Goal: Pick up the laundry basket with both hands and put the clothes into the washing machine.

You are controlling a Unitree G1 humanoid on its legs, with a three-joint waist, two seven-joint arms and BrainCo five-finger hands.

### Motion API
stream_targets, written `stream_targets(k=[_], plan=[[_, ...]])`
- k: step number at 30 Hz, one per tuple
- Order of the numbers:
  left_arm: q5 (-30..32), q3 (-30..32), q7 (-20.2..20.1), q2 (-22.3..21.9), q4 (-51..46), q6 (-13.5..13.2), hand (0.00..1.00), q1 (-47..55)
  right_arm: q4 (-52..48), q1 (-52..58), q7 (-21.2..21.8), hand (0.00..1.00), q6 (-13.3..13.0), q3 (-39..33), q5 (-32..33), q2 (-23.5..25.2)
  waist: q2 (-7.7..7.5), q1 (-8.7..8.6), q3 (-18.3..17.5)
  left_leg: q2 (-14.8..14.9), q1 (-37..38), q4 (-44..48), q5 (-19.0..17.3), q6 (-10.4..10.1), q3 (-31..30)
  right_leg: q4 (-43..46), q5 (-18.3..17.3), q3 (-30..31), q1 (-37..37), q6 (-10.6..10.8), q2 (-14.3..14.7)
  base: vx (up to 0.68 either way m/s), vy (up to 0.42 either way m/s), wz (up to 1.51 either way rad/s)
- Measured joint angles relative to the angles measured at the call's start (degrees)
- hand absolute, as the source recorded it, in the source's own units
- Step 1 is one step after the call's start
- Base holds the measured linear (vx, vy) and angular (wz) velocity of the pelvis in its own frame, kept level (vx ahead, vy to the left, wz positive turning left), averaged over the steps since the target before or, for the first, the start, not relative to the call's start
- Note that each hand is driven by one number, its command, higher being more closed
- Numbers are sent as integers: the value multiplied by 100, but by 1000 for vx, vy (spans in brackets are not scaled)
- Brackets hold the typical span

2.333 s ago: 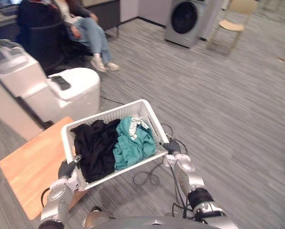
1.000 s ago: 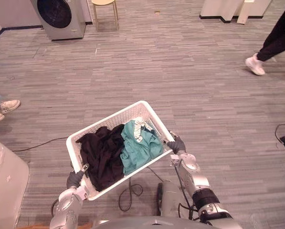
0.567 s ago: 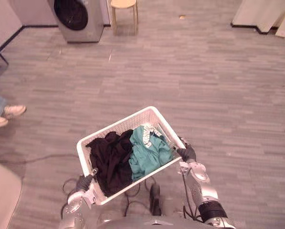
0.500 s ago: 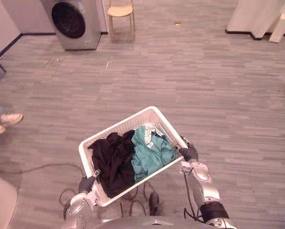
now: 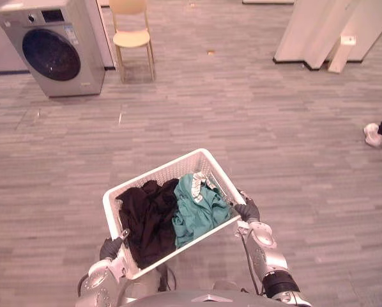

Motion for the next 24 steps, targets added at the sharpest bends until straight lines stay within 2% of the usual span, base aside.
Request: stream_targets(k=[2, 3, 4, 6, 7, 8, 9, 10, 11, 12, 13, 14, 15, 16, 17, 18, 19, 20, 21, 23, 24], plan=[[81, 2, 0, 67, -14, 0, 100, -86, -27, 17, 8, 100, -12, 2, 2, 11, 100, -104, 69, -1, 608, -451, -83, 67, -205, -162, -454, -578, -532, -101, 177, 521, 169, 43], [106, 1, 0, 85, -14, 0, 100, -143, -56, 22, 6, 100, -14, -2, 2, 11, 108, -136, 96, -13, 726, -532, -121, 82, -286, -371, -560, -690, -697, -108, 236, 544, 77, 53], [110, -6, -1, 108, -14, 1, 100, -234, -188, 81, 4, 100, -4, -49, 6, 27, 107, -206, 141, -52, 911, -612, -205, 93, -448, -914, -698, -757, -988, -78, 352, 538, 19, 69], [112, -64, -4, 95, -19, 3, 100, -294, -516, 337, 10, 100, -3, -172, 6, 64, 114, -312, 167, -97, 1201, -667, -410, 107, -683, -2380, -685, -766, -1179, -67, 444, 465, -13, 70], [113, -111, -5, 93, -26, 3, 100, -293, -632, 440, 0, 100, 2, -267, 6, 132, 117, -333, 174, -102, 1367, -666, -554, 89, -781, -3168, -549, -748, -1198, -39, 463, 398, -53, 48], [117, -116, -8, 82, -31, 3, 100, -292, -757, 552, -5, 100, 14, -351, 6, 224, 73, -327, 141, -101, 1517, -659, -764, 34, -870, -4310, -148, -505, -1193, -71, 534, 496, -108, 45], [135, -103, -12, 80, -65, 3, 100, -292, -925, 667, -9, 100, 50, -402, 6, 290, 9, -307, 101, -109, 1648, -598, -1023, -2, -960, -5071, 147, -132, -1216, -85, 561, 510, -137, 34], [173, -99, -15, 77, -65, 3, 100, -287, -971, 706, -11, 100, 50, -402, 6, 297, -10, -302, 93, -98, 1721, -541, -1169, -14, -1021, -5238, 254, 26, -1223, -54, 561, 551, -202, 39], [231, -97, -25, 61, -65, 4, 100, -259, -1019, 772, -8, 100, 75, -404, 8, 292, -47, -321, 40, -22, 1875, -405, -1512, 6, -1139, -5245, 404, 174, -1225, -73, 579, 615, -257, 38], [289, -68, -33, -13, -74, 7, 100, -155, -1069, 879, -9, 100, 105, -391, 9, 291, 45, -307, -88, 168, 2138, -225, -1815, 6, -1206, -5051, 565, 87, -1124, -45, 702, 788, -306, 40], [293, -17, -34, -92, -87, 8, 100, -111, -1069, 879, -18, 100, 113, -397, 12, 296, 88, -345, -91, 261, 2043, 188, -1954, -68, -1202, -4837, 719, -24, -1117, -5, 762, 791, -343, 54], [297, 81, -30, -264, -92, 10, 100, -86, -1098, 886, -28, 100, 113, -417, 16, 246, 215, -464, -48, 488, 1445, 1877, -1968, -231, -1160, -4526, 790, -246, -970, -19, 858, 772, -338, 75], [301, 103, -30, -447, -124, 21, 100, -68, -1188, 894, -27, 100, 111, -415, 36, 145, 533, -519, 24, 893, 610, 3685, -1135, -457, -1035, -4536, 593, -538, -620, -178, 1123, 606, -297, 63], [302, 107, -31, -528, -148, 22, 100, -41, -1236, 895, -26, 100, 112, -403, 64, 71, 624, -467, 60, 1114, 272, 4401, -434, -563, -939, -4540, 480, -555, -453, -285, 1269, 596, -237, 10], [301, 110, -31, -614, -165, 26, 100, 17, -1322, 886, -20, 100, 113, -399, 85, 11, 712, -286, 108, 1396, -231, 5456, 23, -629, -732, -4562, 288, -582, -107, -419, 1424, 582, -196, -19], [297, 105, -31, -648, -167, 28, 100, 37, -1362, 886, -62, 100, 105, -402, 86, 38, 684, -223, 130, 1490, -720, 5951, -195, -487, -494, -4720, 89, -609, 332, -503, 1446, 577, -193, -12], [292, 97, -40, -648, -183, 23, 100, 35, -1361, 883, -68, 100, 86, -418, 93, 45, 646, -201, 142, 1487, -889, 5948, -327, -425, -337, -4869, 36, -612, 536, -522, 1424, 538, -177, 8], [292, 60, -39, -630, -276, 20, 100, 35, -1361, 855, -61, 100, 37, -433, 129, 31, 488, -146, 123, 1384, -1133, 5434, -582, -394, -37, -5131, -42, -562, 851, -511, 1297, 529, -113, -22], [290, -1, -56, -548, -304, -3, 100, 20, -1328, 777, -55, 100, -6, -437, 154, 23, 388, -41, 103, 1241, -1246, 4483, -691, -409, 378, -5325, -129, -346, 1098, -474, 1131, 615, -62, -46], [285, 12, -68, -500, -305, -19, 100, 14, -1315, 681, -46, 100, -31, -394, 213, 6, 361, 4, 85, 1292, -1319, 3265, -701, -360, 682, -5507, -184, -215, 1320, -367, 969, 516, 19, -53], [284, 65, -73, -513, -305, -33, 100, 13, -1304, 676, -49, 100, -27, -377, 218, 33, 384, 29, 89, 1427, -1300, 2284, -699, -359, 737, -5505, -268, -91, 1478, -235, 900, 505, 91, -49]])
